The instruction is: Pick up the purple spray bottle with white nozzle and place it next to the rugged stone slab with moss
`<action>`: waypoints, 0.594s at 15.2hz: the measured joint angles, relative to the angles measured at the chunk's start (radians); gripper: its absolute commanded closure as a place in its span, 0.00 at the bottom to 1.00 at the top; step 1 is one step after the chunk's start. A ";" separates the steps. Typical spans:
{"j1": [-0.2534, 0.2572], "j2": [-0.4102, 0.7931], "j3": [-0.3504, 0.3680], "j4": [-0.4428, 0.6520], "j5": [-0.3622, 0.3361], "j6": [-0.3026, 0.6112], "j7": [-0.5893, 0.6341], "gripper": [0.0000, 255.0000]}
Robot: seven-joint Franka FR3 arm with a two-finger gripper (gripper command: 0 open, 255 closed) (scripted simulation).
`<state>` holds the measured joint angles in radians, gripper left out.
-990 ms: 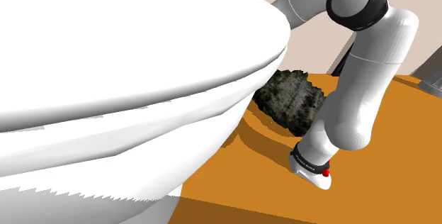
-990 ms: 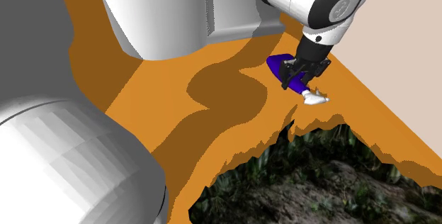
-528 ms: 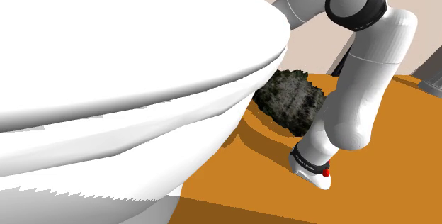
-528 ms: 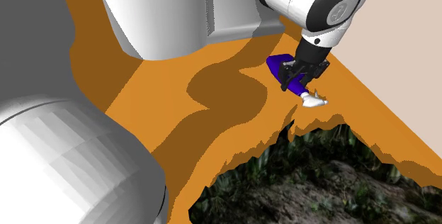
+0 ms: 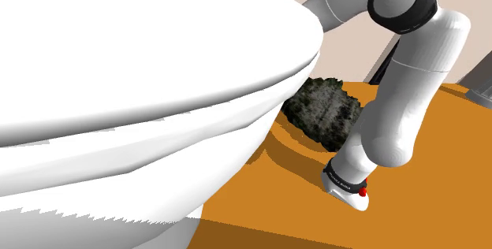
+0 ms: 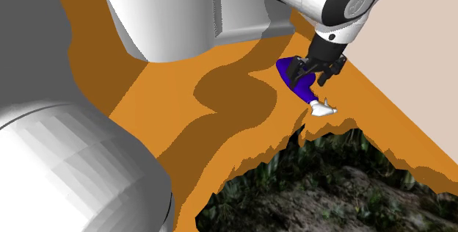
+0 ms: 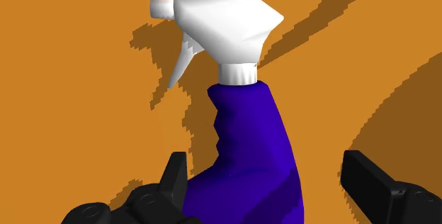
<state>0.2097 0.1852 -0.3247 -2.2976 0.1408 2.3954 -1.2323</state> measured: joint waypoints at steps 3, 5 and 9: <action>0.003 -0.050 -0.011 0.026 -0.031 -0.072 0.019 0.00; 0.005 -0.057 -0.010 0.031 -0.035 -0.083 0.025 0.00; 0.006 -0.059 -0.010 0.032 -0.036 -0.087 0.028 0.00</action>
